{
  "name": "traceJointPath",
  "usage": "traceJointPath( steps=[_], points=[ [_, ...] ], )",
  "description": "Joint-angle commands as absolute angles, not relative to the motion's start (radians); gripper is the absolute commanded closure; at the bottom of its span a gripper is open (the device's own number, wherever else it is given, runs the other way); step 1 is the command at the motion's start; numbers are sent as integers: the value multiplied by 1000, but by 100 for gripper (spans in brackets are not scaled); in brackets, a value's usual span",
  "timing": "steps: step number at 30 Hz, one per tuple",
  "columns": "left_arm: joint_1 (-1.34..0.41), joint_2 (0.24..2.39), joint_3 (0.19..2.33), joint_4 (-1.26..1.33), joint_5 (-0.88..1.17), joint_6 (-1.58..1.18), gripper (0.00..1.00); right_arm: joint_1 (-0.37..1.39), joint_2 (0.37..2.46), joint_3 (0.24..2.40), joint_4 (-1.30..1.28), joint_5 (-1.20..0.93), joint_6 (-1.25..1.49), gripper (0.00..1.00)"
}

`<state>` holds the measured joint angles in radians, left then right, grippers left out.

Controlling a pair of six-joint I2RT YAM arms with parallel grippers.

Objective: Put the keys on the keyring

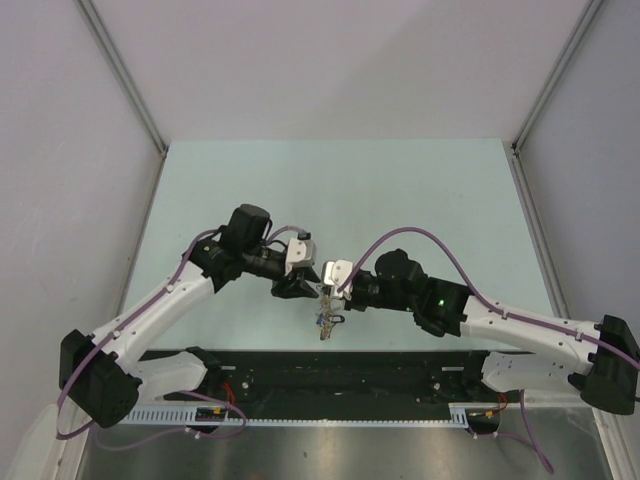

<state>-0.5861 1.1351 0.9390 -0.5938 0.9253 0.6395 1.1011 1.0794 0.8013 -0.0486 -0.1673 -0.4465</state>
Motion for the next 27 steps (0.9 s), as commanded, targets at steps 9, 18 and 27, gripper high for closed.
traceJointPath(
  steps=[9,18,27],
  points=[
    [-604,1158,988,-630,1025,701,72,1098,1078,870,5,-181,-454,100],
    [-604,1118,970,-565,956,608,100,1098,1066,873,-58,-150,-437,100],
    [-595,977,862,-348,784,339,100,1091,1012,853,-106,-81,-413,100]
  ],
)
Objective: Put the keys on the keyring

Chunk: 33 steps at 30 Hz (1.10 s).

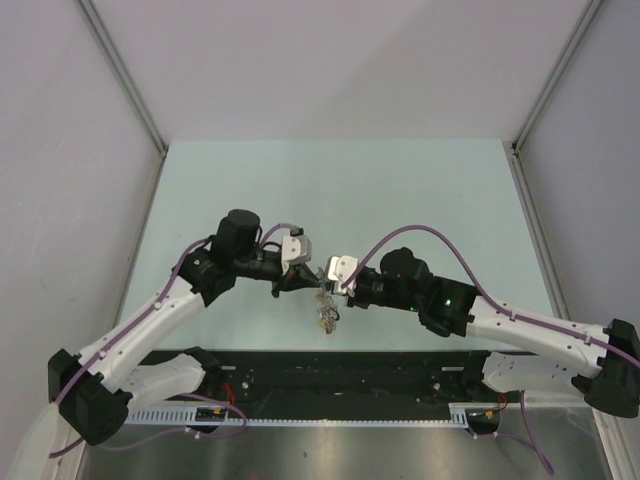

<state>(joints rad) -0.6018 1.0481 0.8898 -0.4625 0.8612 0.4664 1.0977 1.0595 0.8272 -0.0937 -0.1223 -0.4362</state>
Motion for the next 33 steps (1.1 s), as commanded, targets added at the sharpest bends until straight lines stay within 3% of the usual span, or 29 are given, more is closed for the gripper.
traceJointPath(
  steps=[1,13,33],
  points=[
    [-592,968,858,-327,775,325,100,1092,1012,847,-103,-81,-407,100],
    [-594,859,729,-42,726,52,100,1118,1031,810,-12,-110,-362,100],
    [-615,778,525,389,580,-228,100,1052,976,612,411,-133,-181,100]
  ],
)
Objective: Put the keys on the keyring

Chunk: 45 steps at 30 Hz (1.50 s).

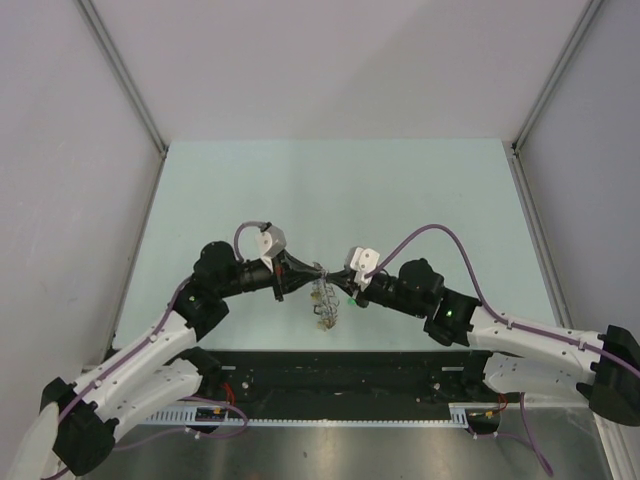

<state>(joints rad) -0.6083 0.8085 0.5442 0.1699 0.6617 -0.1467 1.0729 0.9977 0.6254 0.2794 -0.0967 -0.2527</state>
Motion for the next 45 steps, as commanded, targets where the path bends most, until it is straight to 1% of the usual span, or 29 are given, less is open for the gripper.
traceJointPath(
  steps=[1,4,9,10,12,13,15,16,21,23,24,26,29,30,31,33,34,37,41,42,45],
  points=[
    [-620,779,508,408,574,-242,100,1045,980,611,416,-127,-179,100],
    [-632,761,468,457,531,-259,100,1029,980,612,429,-75,-181,100],
    [-634,684,378,557,450,-299,100,974,979,626,413,-130,-209,100],
    [-634,678,364,583,428,-305,97,971,986,632,390,-149,-216,100],
    [-634,670,353,581,420,-314,88,968,996,661,364,-167,-247,100],
    [-634,670,356,554,422,-310,77,968,999,670,336,-188,-256,100],
    [-634,670,367,523,431,-292,71,969,1012,706,304,-207,-288,100],
    [-634,669,371,487,433,-281,66,969,1017,718,273,-224,-304,100],
    [-629,657,432,368,480,-165,54,969,1049,801,167,-244,-385,100],
    [-620,679,474,260,518,-109,50,969,1057,819,124,-253,-403,100],
    [-614,693,523,218,584,-42,49,969,1061,827,111,-258,-410,100],
    [-594,738,577,80,636,36,46,971,1068,848,72,-279,-423,100],
    [-563,802,681,-118,733,277,43,977,1072,868,29,-299,-434,100],
    [-560,816,727,-164,765,334,41,980,1074,873,12,-292,-437,100],
    [-558,831,748,-248,775,389,40,988,1078,876,8,-284,-442,100],
    [-558,880,810,-323,807,530,39,997,1078,884,5,-272,-446,100],
    [-557,902,828,-392,839,569,39,1000,1078,885,3,-272,-446,100],
    [-557,985,894,-481,896,659,41,1005,1078,887,3,-275,-449,100],
    [-560,1068,954,-548,920,703,49,1011,1081,888,-28,-272,-449,100],
    [-560,1074,957,-551,926,704,53,1012,1081,888,-28,-272,-449,100],
    [-566,1094,968,-551,950,701,60,1014,1086,887,-28,-270,-449,100]
  ],
)
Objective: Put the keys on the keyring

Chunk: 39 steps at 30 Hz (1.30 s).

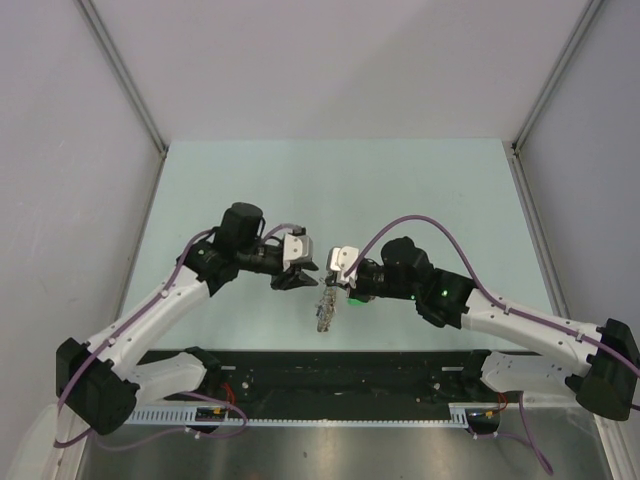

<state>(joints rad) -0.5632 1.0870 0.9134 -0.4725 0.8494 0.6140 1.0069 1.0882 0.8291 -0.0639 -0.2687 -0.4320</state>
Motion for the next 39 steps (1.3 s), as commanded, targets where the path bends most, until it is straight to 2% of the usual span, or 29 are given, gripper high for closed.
traceJointPath(
  steps=[1,4,25,28,29,32,39],
  points=[
    [-572,1098,968,-551,951,703,61,1015,1085,888,-28,-268,-449,100],
    [-584,1098,966,-551,953,695,64,1015,1088,887,-28,-270,-449,100],
    [-611,1135,946,-508,931,661,64,1032,1097,897,-28,-272,-449,100],
    [-611,1138,948,-508,933,658,71,1034,1097,896,-29,-270,-449,100],
    [-611,1140,948,-514,936,658,81,1034,1098,897,-29,-268,-449,100],
    [-611,1131,940,-523,922,657,100,1035,1094,896,-38,-258,-448,100],
    [-611,1068,897,-439,836,529,100,1035,1045,896,-89,-163,-436,100]
  ],
)
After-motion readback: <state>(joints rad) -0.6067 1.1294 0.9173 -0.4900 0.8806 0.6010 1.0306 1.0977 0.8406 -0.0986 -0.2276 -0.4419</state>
